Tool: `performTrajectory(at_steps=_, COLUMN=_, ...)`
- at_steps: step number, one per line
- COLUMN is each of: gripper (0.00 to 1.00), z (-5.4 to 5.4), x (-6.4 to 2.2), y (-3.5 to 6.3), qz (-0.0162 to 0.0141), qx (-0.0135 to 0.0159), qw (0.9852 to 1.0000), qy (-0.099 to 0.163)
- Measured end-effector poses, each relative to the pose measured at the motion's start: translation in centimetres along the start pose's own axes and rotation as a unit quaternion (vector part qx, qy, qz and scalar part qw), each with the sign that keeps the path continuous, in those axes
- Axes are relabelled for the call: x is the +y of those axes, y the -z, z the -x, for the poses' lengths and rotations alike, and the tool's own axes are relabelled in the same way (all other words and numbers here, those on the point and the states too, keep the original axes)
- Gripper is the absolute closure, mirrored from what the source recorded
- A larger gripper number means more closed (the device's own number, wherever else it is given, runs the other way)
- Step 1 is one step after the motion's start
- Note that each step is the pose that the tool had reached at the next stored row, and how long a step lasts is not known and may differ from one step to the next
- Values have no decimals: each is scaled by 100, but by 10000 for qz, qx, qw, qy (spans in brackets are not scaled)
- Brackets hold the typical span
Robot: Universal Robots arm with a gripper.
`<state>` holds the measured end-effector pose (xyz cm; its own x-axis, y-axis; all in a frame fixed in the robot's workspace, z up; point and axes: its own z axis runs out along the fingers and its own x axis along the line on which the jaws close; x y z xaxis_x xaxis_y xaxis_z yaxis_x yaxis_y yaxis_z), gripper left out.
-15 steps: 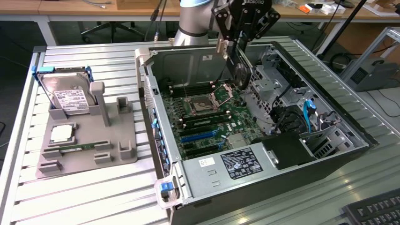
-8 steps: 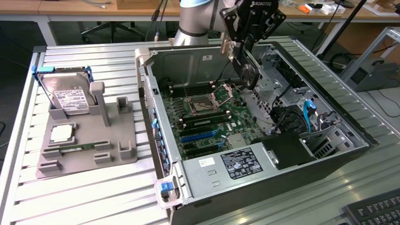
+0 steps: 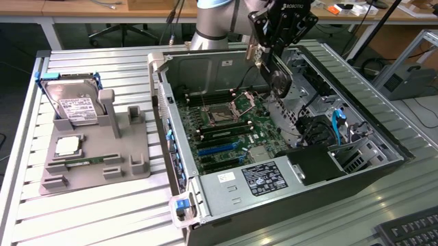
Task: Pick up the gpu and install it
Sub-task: 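Pick up the gpu and move the gpu toward the slot, then insert the gpu into the slot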
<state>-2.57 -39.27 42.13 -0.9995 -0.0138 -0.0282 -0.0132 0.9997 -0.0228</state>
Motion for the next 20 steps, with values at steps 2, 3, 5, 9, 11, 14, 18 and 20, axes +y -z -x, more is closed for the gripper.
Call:
performTrajectory(at_steps=2, gripper=73, z=89, x=-1, y=-19, qz=-2, qx=1, qw=9999, qy=114)
performTrajectory(at_steps=3, gripper=73, z=97, x=-1, y=-20, qz=-2, qx=1, qw=9999, qy=128)
performTrajectory(at_steps=5, gripper=73, z=111, x=-1, y=-20, qz=-2, qx=1, qw=9999, qy=141)
performTrajectory(at_steps=9, gripper=73, z=112, x=-1, y=-21, qz=-2, qx=0, qw=9999, qy=140)
performTrajectory(at_steps=11, gripper=73, z=112, x=-1, y=-21, qz=-2, qx=0, qw=9999, qy=140)
performTrajectory(at_steps=14, gripper=73, z=112, x=-1, y=-21, qz=-2, qx=1, qw=9999, qy=140)
performTrajectory(at_steps=18, gripper=73, z=112, x=-1, y=-21, qz=-1, qx=0, qw=9999, qy=155)
performTrajectory(at_steps=20, gripper=73, z=112, x=-1, y=-21, qz=-1, qx=0, qw=9999, qy=173)
